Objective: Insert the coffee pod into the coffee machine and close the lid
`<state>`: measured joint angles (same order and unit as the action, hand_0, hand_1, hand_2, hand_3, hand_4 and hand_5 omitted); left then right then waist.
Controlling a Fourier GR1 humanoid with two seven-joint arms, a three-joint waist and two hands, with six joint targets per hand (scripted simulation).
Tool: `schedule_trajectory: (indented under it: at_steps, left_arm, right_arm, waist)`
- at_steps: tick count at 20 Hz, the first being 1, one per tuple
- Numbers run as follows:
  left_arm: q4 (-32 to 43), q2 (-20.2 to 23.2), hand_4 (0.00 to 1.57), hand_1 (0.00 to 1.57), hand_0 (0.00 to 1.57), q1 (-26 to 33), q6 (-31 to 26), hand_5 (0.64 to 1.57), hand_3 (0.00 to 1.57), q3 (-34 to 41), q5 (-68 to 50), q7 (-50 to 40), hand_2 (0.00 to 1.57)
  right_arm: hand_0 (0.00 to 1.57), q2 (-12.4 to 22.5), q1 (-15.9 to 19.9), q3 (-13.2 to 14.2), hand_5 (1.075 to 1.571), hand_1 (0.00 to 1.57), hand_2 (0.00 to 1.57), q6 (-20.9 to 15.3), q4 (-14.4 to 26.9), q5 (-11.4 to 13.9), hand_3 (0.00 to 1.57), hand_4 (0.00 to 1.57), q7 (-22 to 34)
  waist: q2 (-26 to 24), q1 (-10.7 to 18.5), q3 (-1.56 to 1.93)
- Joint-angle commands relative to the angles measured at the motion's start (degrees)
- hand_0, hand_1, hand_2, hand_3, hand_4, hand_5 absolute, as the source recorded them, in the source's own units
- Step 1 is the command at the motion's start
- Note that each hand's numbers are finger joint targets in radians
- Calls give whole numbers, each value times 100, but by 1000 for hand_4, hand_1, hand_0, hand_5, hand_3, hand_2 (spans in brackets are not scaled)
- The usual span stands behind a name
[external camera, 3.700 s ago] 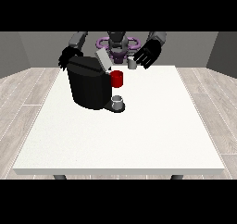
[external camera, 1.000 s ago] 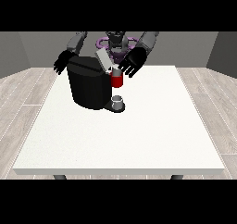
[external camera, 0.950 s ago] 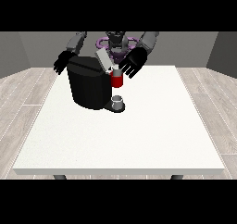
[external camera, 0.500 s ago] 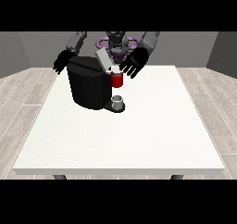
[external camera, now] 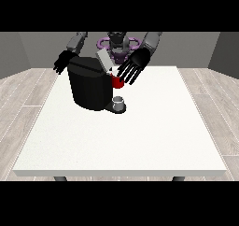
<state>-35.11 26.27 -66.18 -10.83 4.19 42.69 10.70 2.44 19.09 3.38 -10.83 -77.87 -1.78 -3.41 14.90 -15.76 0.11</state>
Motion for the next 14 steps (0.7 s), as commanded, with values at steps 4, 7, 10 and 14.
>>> schedule_trajectory:
  at_steps: [4, 7, 10, 14]
  left_arm:
    - [50, 99, 0, 0, 0, -62, -187, 1571, 0, 16, 87, -67, 0]
    - [19, -47, 0, 0, 0, 9, -193, 1571, 0, 9, 84, -133, 0]
    - [-90, -257, 0, 0, 0, 93, -214, 1571, 0, -60, 97, -181, 0]
    - [-214, -269, 0, 0, 0, 522, -208, 1571, 0, -93, 107, -26, 0]
  right_arm:
    - [0, 17, -72, 16, 1571, 0, 0, 21, 68, -8, 0, 378, -40]
    - [0, -36, -117, -36, 1571, 0, 0, -4, 24, -4, 0, 411, 80]
    - [0, -216, -183, -5, 1571, 0, 0, -204, 182, 24, 0, 381, -123]
    - [0, -83, -548, 135, 1571, 0, 0, 21, 213, -173, 0, 387, -144]
  waist:
    - [-99, 48, -10]
    - [-307, 112, -10]
    - [-434, 280, -10]
    - [-830, 477, -10]
